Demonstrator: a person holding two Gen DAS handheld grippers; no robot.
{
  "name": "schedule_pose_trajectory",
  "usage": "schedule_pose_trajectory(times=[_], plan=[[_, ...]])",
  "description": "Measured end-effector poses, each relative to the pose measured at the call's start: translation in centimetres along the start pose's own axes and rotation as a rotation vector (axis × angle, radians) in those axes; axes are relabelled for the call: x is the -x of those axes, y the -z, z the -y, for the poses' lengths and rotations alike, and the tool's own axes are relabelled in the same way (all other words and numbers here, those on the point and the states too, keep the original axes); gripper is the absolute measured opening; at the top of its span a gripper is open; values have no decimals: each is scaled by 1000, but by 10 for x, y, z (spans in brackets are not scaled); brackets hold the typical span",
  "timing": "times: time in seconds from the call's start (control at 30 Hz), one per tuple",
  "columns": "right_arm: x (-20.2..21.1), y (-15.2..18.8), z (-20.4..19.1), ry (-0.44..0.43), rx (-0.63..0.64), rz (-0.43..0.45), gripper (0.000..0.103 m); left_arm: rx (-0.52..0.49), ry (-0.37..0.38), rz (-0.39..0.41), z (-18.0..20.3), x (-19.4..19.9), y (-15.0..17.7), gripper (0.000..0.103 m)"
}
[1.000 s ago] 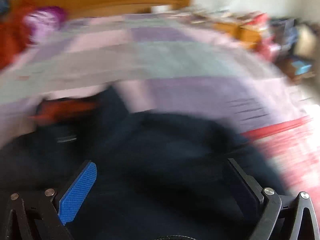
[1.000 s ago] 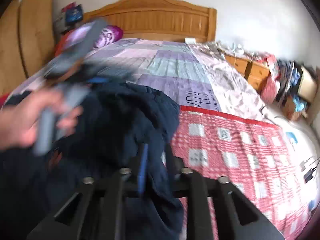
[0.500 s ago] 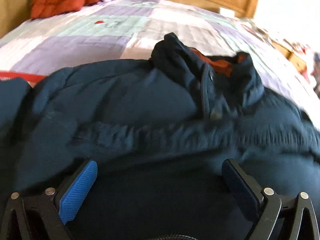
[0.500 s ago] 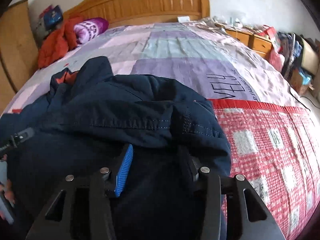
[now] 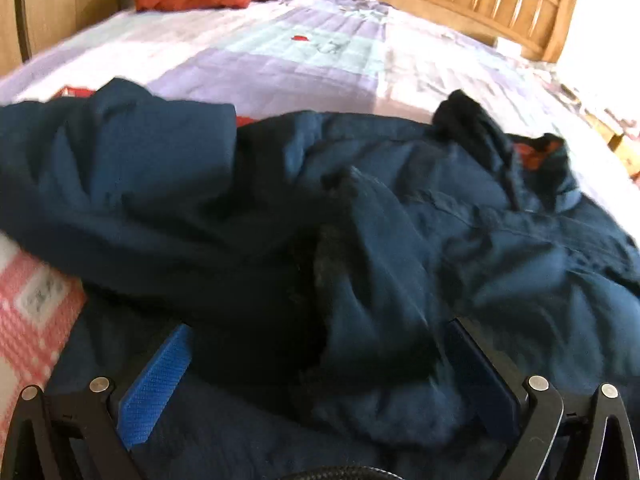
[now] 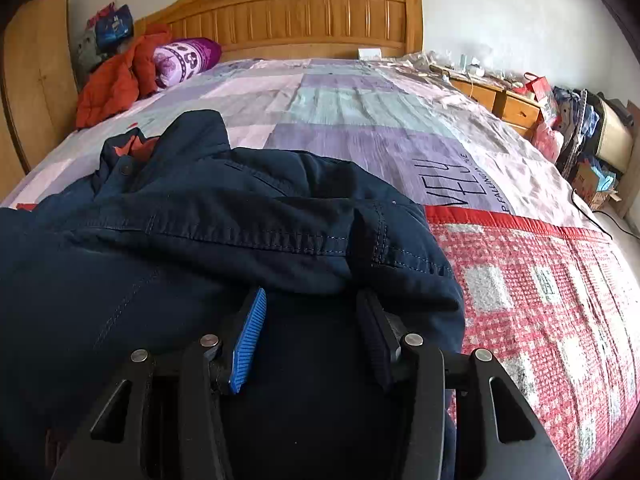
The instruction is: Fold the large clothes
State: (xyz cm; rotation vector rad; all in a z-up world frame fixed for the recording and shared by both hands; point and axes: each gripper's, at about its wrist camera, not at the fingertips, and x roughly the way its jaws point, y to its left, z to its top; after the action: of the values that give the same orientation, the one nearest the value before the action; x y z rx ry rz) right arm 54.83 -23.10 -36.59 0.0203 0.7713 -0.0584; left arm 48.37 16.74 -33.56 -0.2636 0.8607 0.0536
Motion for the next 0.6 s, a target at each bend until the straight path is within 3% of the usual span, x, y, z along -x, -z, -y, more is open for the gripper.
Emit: schedule_pose_trajectory(times=[0.17, 0.37, 0.4, 0.47, 0.53, 0.6], plan=[[-1, 0, 0, -1, -1, 1, 51, 93, 51, -58, -14, -6, 20, 103], [-2, 0, -1, 1, -2, 0, 51, 86, 115, -112, 0, -34, 8, 100], [-1, -1, -1, 1, 1, -3, 51, 67, 125, -116, 5, -34, 8, 97], [0, -3, -2, 3, 26, -14, 51, 38, 168, -118, 11, -27, 11, 67], [3, -3, 1, -17, 62, -28, 51, 19, 177, -117, 8, -16, 21, 57], [8, 0, 16, -52, 63, -33, 49, 20, 204, -126, 3, -9, 28, 55]])
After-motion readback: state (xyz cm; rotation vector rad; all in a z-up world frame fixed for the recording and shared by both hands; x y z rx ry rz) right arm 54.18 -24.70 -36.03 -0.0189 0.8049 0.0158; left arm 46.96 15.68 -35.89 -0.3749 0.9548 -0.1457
